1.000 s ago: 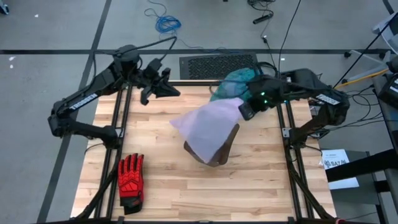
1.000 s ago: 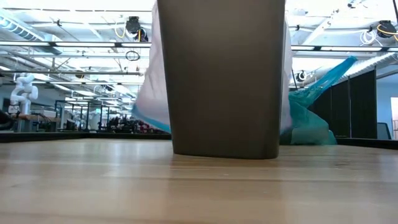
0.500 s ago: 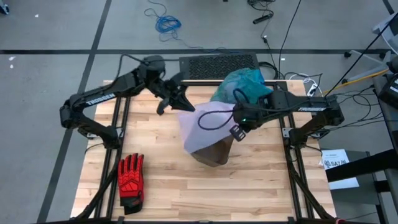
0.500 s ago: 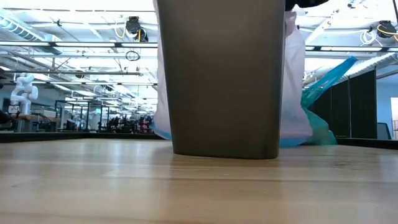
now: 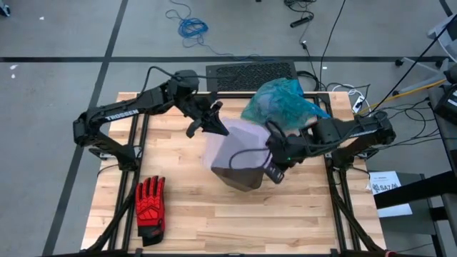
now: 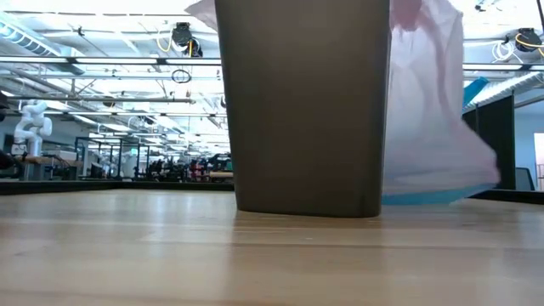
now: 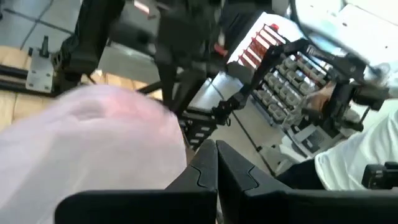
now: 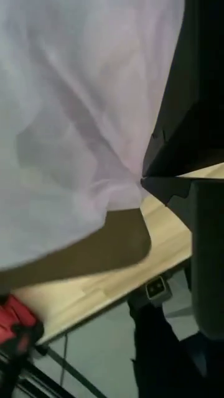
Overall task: Place trash/remove bag and relplace
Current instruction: Put the pink trash bag into the trash bin
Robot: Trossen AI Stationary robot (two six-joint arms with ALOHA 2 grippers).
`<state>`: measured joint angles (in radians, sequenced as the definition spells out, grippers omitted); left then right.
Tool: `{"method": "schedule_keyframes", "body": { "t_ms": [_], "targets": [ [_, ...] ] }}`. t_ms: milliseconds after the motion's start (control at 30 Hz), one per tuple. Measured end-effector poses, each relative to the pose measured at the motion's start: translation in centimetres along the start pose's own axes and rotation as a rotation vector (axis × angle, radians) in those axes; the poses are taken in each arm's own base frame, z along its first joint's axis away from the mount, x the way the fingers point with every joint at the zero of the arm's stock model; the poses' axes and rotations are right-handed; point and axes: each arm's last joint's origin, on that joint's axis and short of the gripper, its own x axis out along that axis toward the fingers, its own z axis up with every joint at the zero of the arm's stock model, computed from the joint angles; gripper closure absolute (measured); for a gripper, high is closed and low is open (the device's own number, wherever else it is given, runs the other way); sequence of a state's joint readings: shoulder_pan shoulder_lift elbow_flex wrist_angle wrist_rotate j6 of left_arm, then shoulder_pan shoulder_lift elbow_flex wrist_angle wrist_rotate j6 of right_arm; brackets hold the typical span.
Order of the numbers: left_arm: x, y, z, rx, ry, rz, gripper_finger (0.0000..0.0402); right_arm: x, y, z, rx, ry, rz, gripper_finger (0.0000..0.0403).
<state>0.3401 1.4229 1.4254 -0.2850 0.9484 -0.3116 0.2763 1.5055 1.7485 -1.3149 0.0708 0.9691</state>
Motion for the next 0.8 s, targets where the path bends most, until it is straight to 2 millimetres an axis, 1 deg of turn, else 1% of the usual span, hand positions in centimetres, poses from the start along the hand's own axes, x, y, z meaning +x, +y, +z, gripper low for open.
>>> {"method": "schedule_keyframes", "body": {
  "t_ms": [133, 233, 300, 367, 467, 567, 700, 800],
  "targets": [
    [-0.3, -0.6, 0.5, -0.018, -0.031, -0.01, 0.0402, 0.2, 1.4, -0.1, -0.027, -0.045, 0.09, 0.0403],
    [-0.3, -0.7, 0.6, -0.017, -0.039, -0.014, 0.0402, 0.1, 2.2, 0.6, -0.011, -0.115, 0.174, 0.0402],
    [-0.3, -0.7, 0.7, -0.012, -0.049, -0.015, 0.0402, 0.0, 2.3, 1.3, 0.007, -0.151, 0.215, 0.0395],
    [-0.5, -0.7, 1.0, -0.011, -0.07, -0.019, 0.0402, -0.1, 2.4, 1.8, 0.026, -0.175, 0.237, 0.0378],
    [-1.1, -1.1, 1.7, -0.01, -0.111, -0.044, 0.0402, -0.1, 2.4, 2.1, 0.043, -0.19, 0.254, 0.0334],
    [-1.6, -1.6, 2.1, 0.019, -0.137, -0.049, 0.0402, -0.2, 2.5, 2.2, 0.03, -0.194, 0.271, 0.0277],
    [-2.1, -1.7, 2.1, 0.021, -0.132, -0.063, 0.0402, -0.4, 3.0, 2.3, -0.019, -0.188, 0.343, 0.0203],
    [-2.9, -2.2, 2.3, 0.027, -0.148, -0.055, 0.0402, -1.2, 3.4, 2.2, -0.083, -0.185, 0.395, 0.0165]
  ]
}}
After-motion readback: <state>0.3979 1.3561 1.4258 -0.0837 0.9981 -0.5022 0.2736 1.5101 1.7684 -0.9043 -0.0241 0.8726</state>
